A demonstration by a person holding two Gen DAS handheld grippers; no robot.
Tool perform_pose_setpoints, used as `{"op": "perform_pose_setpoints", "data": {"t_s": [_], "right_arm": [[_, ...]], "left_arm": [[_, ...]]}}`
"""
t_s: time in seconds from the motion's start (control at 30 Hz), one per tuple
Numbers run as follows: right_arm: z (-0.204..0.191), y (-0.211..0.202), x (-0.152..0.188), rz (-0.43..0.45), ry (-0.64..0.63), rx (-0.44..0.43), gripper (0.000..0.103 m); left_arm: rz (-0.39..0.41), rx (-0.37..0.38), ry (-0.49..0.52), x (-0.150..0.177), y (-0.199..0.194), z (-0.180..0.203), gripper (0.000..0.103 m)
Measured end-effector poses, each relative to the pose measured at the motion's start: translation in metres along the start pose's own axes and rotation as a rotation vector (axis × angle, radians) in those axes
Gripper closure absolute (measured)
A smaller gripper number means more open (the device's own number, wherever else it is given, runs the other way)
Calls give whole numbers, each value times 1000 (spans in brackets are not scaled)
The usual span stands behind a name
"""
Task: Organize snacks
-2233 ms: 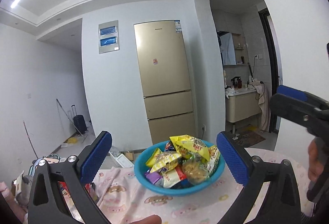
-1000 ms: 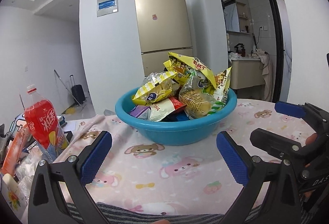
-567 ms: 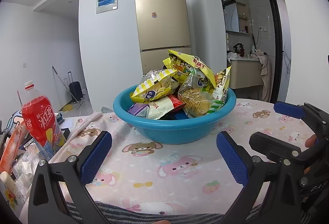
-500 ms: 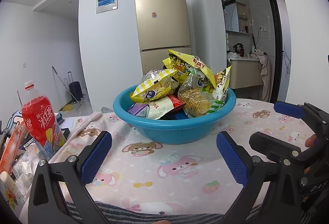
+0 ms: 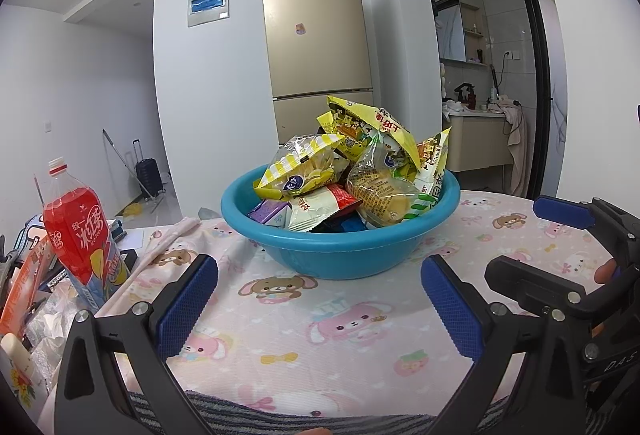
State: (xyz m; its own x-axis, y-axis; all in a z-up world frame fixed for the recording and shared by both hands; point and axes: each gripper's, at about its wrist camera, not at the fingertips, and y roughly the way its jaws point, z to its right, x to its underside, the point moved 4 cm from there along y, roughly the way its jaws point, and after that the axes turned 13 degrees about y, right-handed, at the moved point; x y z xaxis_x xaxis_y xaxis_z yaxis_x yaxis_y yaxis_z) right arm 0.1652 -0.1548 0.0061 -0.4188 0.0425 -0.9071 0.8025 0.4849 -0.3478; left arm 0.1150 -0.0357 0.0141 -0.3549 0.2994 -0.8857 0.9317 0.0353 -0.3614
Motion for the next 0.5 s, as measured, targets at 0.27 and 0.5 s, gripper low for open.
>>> {"op": "perform_pose_setpoints", "data": {"t_s": [0.27,0.5], "right_arm": [[4,0,0,-2,8,8,0],[4,1,0,-2,7,12,0]], "left_arm": [[4,3,-1,1,0,0,0],[3,4,-1,1,0,0,0]]}}
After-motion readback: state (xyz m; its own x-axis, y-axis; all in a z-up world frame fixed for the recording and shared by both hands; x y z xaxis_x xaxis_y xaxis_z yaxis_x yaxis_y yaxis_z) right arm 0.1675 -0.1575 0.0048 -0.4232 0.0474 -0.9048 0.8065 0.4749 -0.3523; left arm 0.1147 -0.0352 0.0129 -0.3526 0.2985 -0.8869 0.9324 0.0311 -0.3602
